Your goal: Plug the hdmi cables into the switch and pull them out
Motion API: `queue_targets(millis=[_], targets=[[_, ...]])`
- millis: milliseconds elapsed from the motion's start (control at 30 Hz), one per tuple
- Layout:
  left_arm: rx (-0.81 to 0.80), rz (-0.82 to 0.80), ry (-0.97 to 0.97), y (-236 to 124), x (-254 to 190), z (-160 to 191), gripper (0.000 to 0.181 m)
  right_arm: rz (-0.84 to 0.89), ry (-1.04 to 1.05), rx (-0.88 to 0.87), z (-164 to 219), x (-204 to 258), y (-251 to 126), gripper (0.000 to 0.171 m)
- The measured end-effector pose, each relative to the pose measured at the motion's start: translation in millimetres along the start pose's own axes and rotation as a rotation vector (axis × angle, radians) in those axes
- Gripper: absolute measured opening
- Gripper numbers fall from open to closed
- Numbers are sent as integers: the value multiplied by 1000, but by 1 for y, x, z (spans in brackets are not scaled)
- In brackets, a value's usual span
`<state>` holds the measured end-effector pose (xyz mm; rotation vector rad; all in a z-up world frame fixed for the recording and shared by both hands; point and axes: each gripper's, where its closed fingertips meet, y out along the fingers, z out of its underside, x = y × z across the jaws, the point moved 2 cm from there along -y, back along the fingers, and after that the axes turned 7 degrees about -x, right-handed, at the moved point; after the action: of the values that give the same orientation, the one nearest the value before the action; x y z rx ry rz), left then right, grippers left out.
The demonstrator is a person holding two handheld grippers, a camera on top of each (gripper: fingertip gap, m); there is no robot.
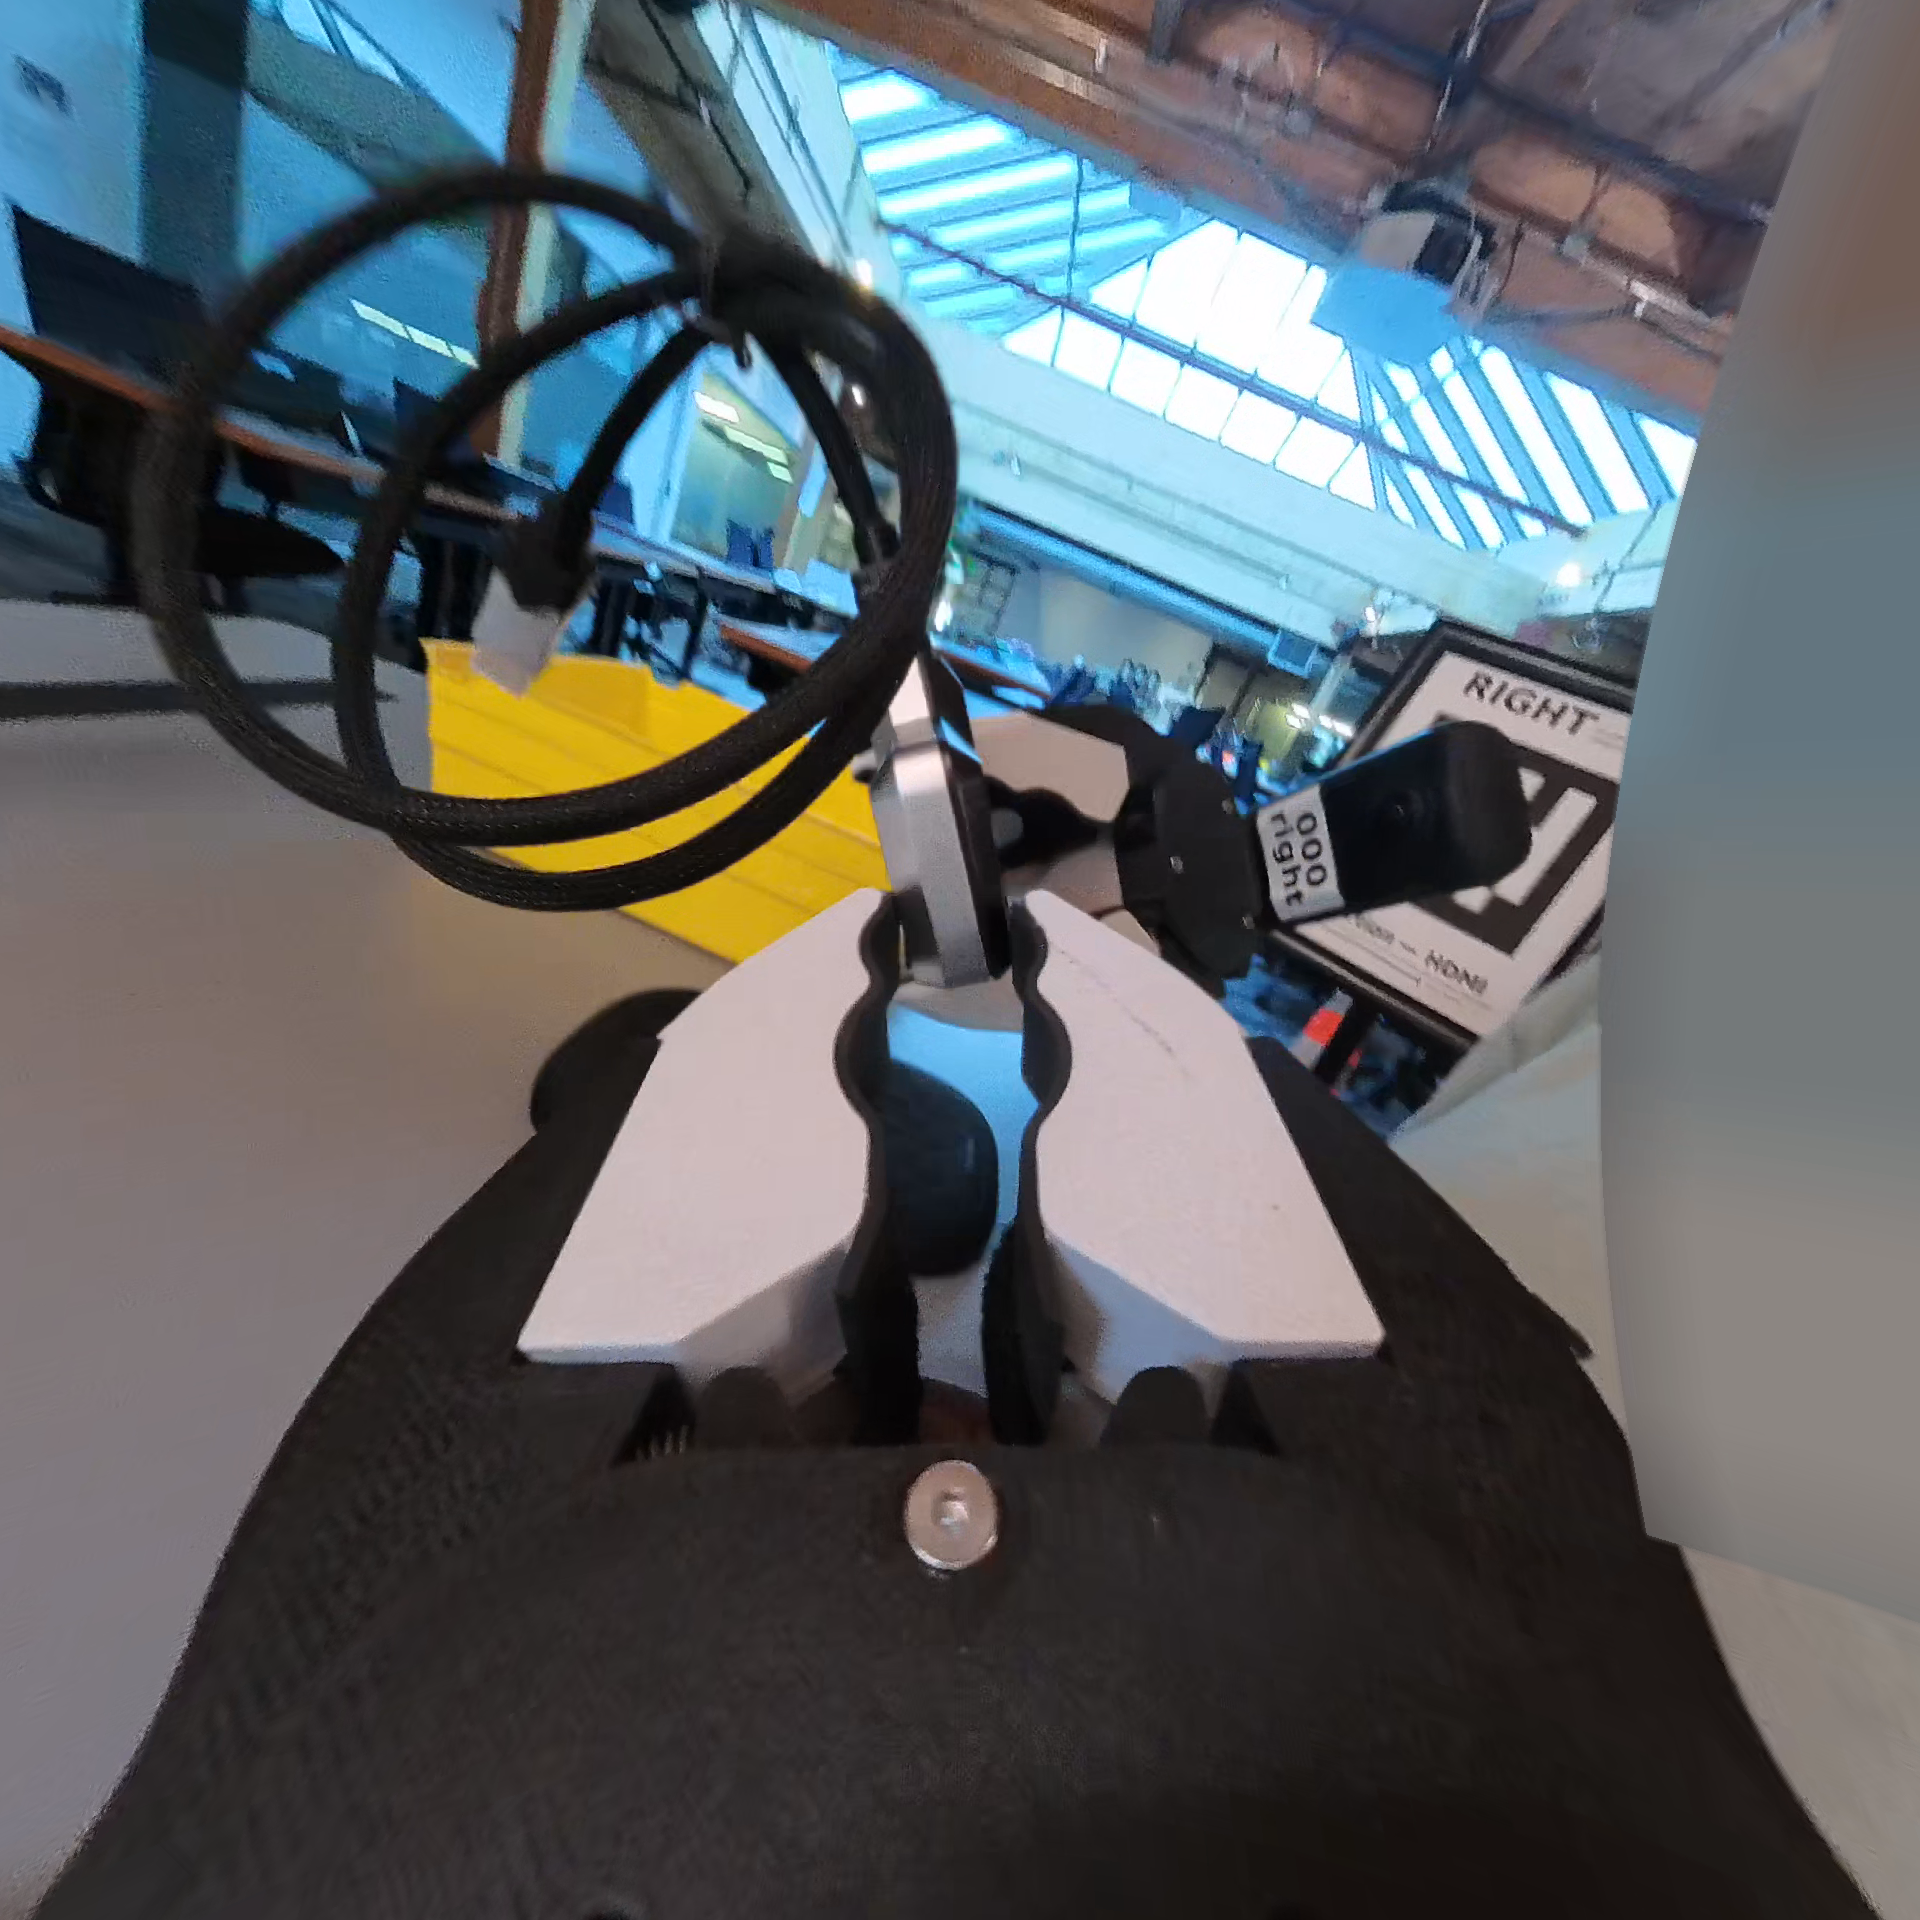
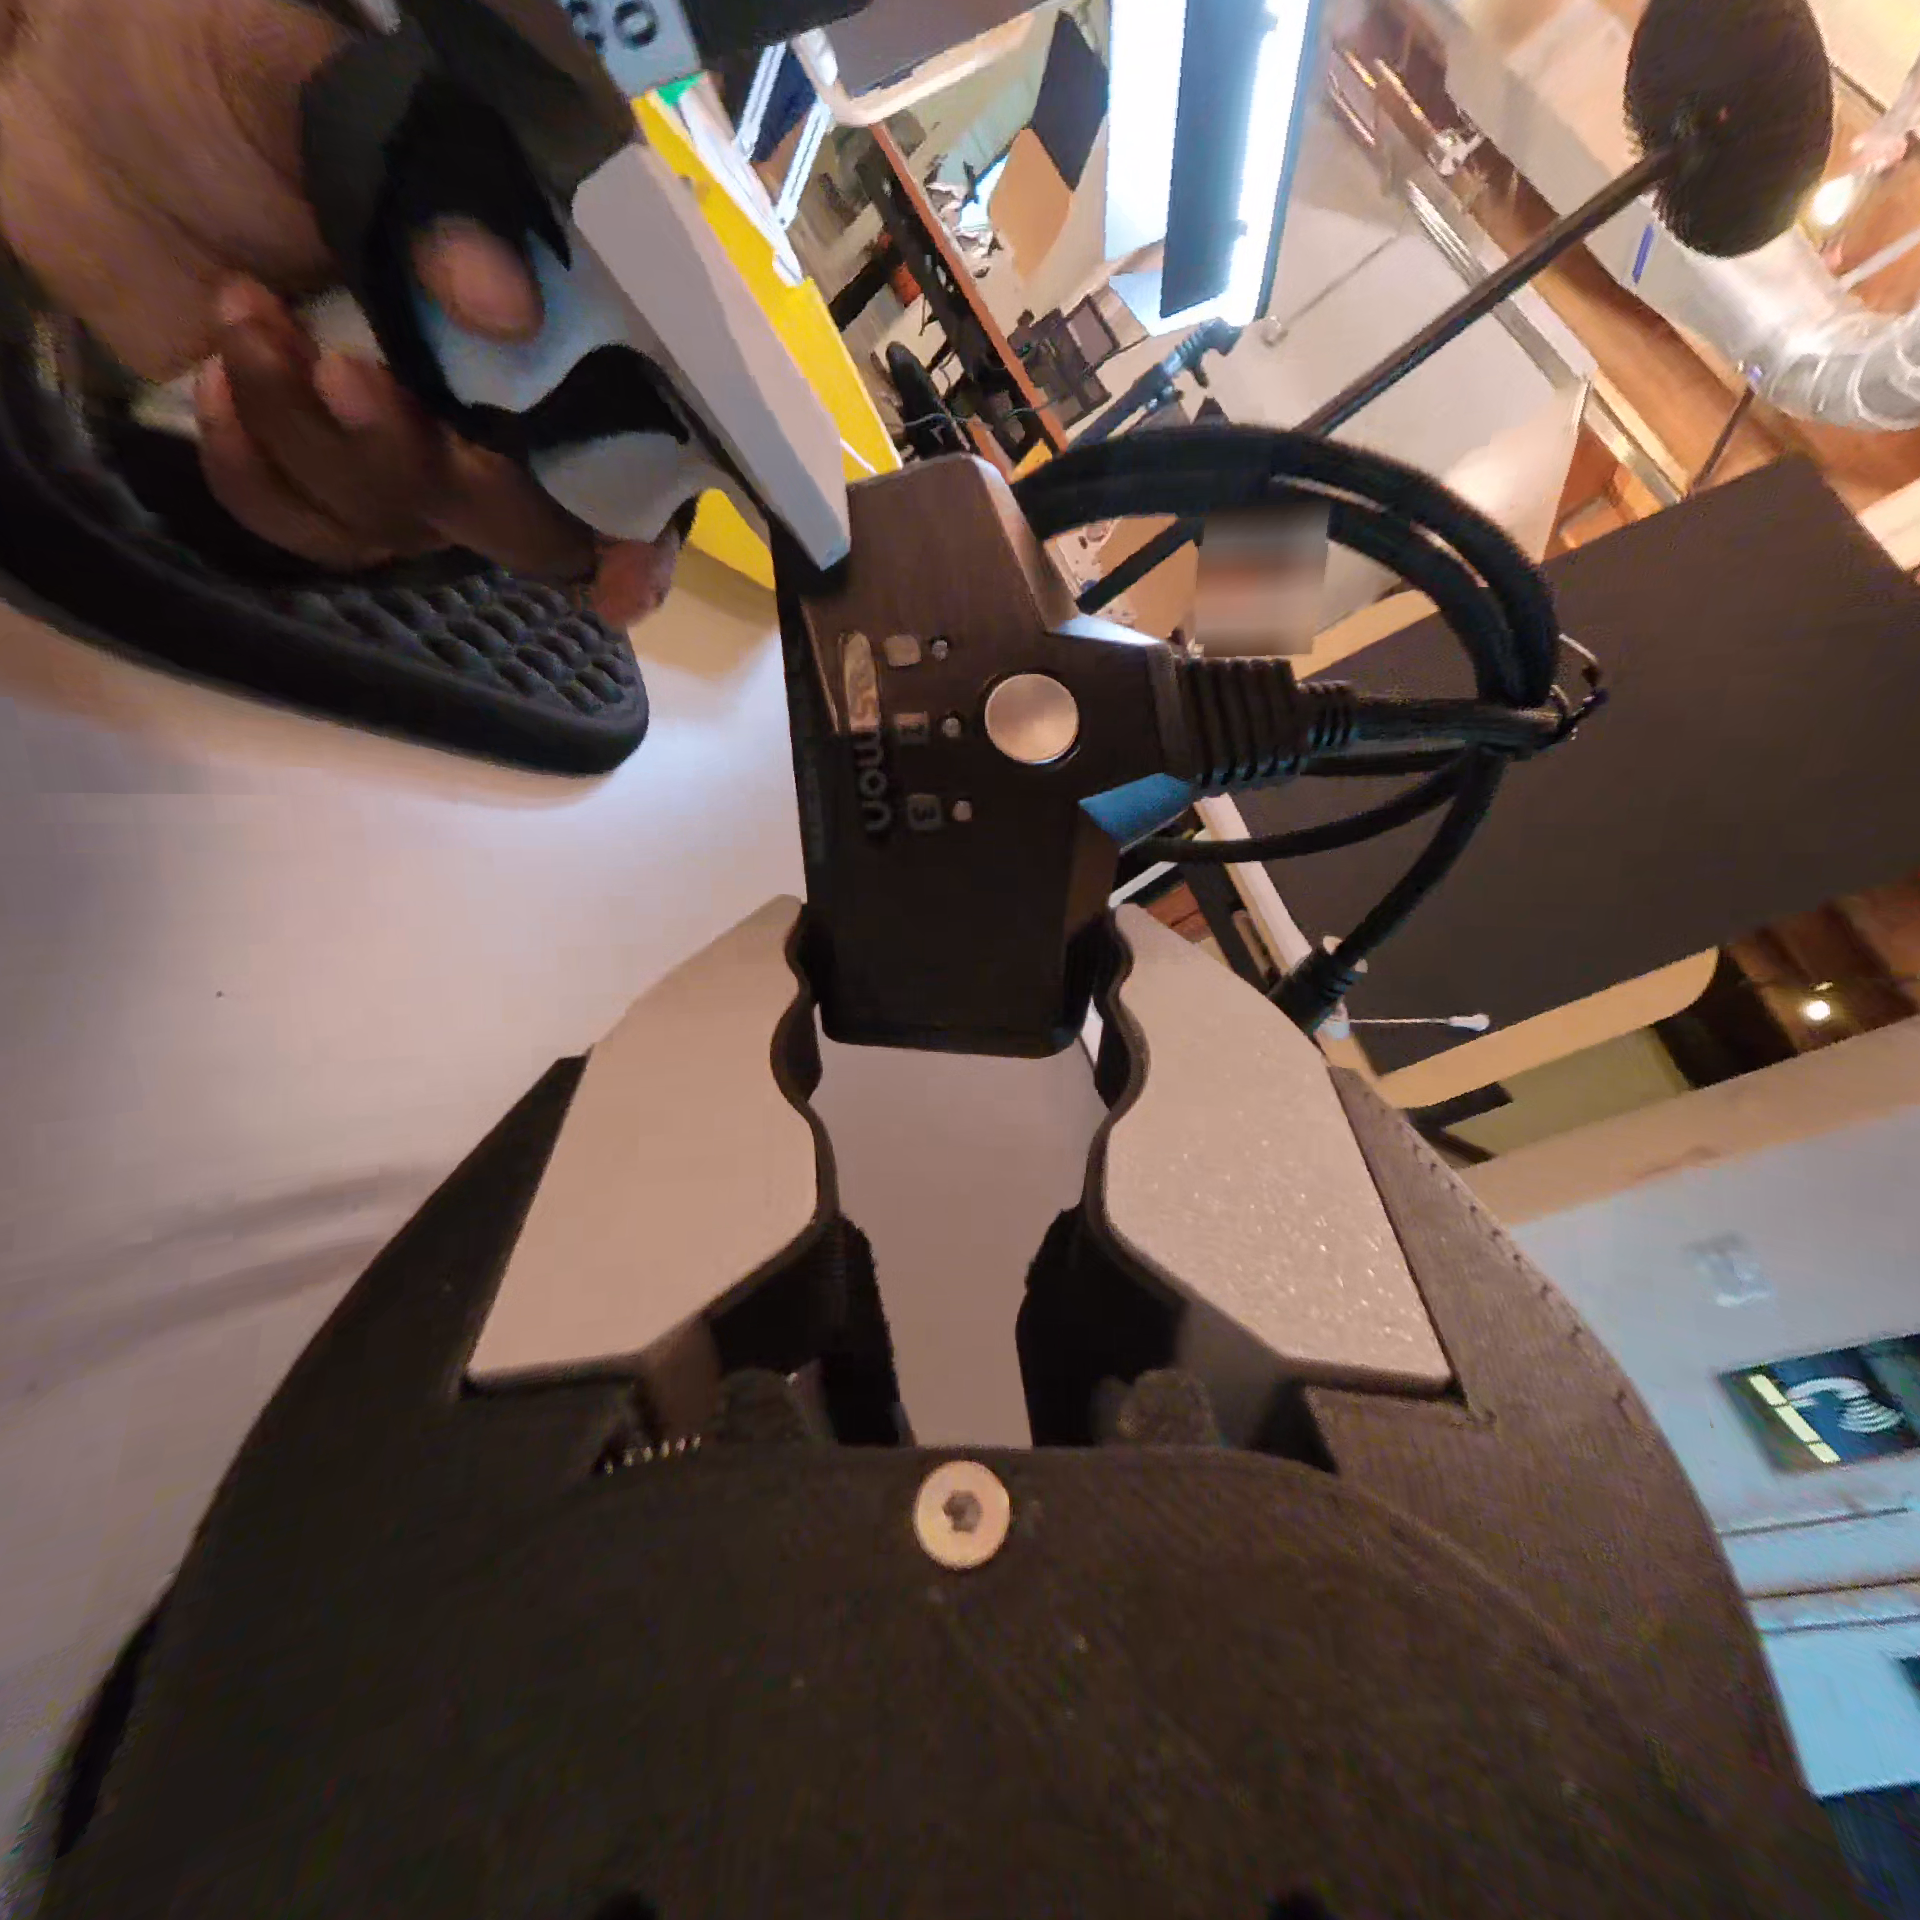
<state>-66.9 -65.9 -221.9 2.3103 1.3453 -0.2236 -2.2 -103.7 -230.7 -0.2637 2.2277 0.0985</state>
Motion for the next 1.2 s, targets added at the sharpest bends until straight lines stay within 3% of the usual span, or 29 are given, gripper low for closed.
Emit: queue_targets(millis=[133,267,500,800,1200], targets=[[-148,-82,128,-9,6,-23,36,118,81,90,13,-18,-6,51],[-173,-285,310,-34,23,-44,37,175,229,255,31,-29,-16,51],[-147,-528,568,-76,31,-74,36,-38,602,519,83,13,-11,51],[-89,-680,749,-109,26,-93,35,-137,555,746,112,39,-15,51],[11,-763,875,-125,29,-94,35,-356,528,746,96,88,9,51]])
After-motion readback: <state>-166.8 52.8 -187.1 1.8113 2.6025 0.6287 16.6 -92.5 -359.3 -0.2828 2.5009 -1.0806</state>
